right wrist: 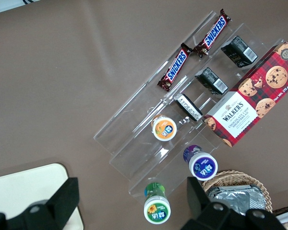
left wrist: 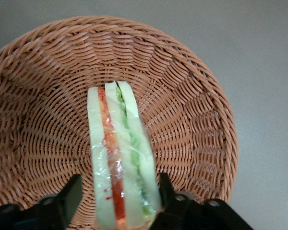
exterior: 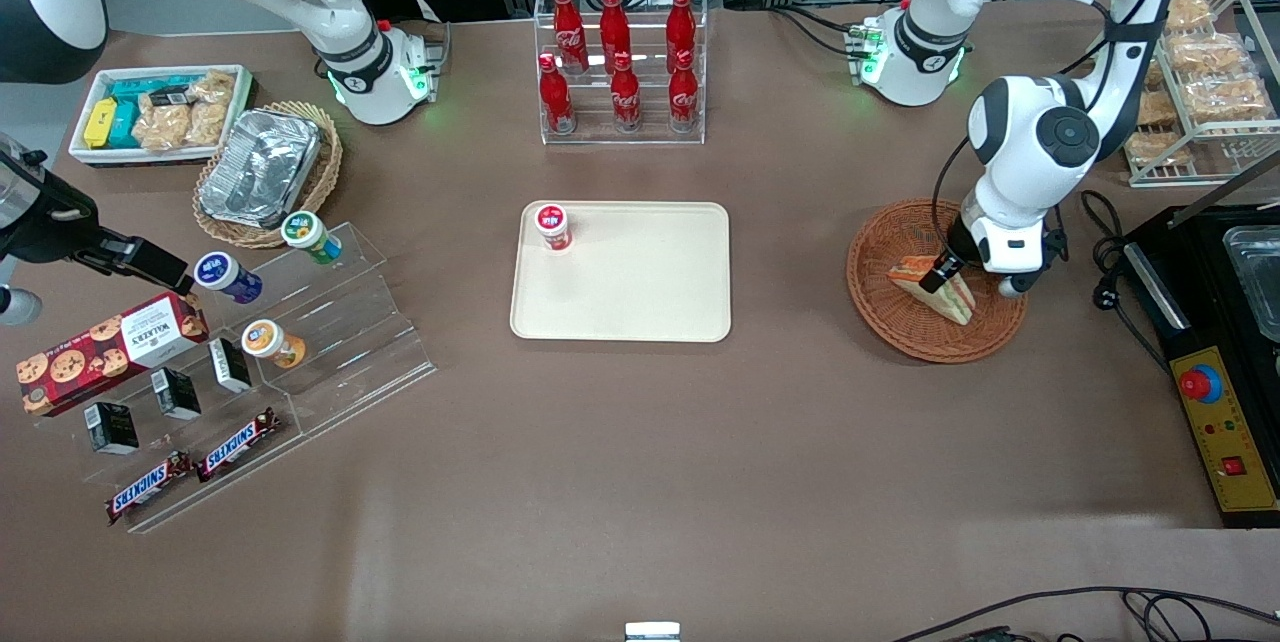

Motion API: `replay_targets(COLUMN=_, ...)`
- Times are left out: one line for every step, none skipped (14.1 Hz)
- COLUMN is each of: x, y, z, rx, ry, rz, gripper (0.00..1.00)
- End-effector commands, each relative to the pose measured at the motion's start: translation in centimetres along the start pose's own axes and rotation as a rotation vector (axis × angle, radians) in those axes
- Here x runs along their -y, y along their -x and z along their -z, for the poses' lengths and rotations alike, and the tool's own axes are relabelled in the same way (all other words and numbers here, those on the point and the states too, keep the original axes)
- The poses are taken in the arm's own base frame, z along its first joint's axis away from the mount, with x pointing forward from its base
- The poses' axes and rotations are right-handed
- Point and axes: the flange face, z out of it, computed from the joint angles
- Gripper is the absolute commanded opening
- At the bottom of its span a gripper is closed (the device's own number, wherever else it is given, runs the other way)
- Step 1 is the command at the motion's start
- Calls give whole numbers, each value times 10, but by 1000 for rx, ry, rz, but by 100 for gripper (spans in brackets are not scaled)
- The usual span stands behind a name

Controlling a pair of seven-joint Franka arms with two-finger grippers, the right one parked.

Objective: Place sandwich from basket to tray
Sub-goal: 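Lower the open left gripper onto the wrapped sandwich and close it, then lift the sandwich out of the basket with the left gripper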

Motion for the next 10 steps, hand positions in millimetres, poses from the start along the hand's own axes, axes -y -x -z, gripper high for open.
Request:
replay_targets(x=-2, y=2, z=16, rx=-21, ry=15, rz=10, gripper=0)
replay_targets(x=-4, y=2, z=26, rx=-12, ry=4, rz=6, gripper=0)
replay_targets(x=-8, y=-1, z=43, rx=-4, ry=-10, rz=-1, gripper=0)
replay_targets(x=-14, y=-4, z=63, rx=13, ry=-40, rz=-8, gripper=0)
replay_targets(x=-22, y=-10, z=88, rx=28, ry=-66, rz=-15, gripper=0)
replay_targets(x=-28, y=-13, z=112, rx=50, ry=-93, rz=-29, gripper=0)
replay_targets(x=-37, y=-16, z=140, rx=58, ry=-117, rz=-50, gripper=0)
replay_targets(x=-49, y=-13, z=169, rx=62, ry=-142, rz=-100, gripper=0)
replay_targets(x=-55, y=-16, z=197, rx=71, ry=-153, rz=-133, gripper=0)
replay_targets(x=-62, y=-18, z=226, rx=77, ry=-155, rz=-169, gripper=0)
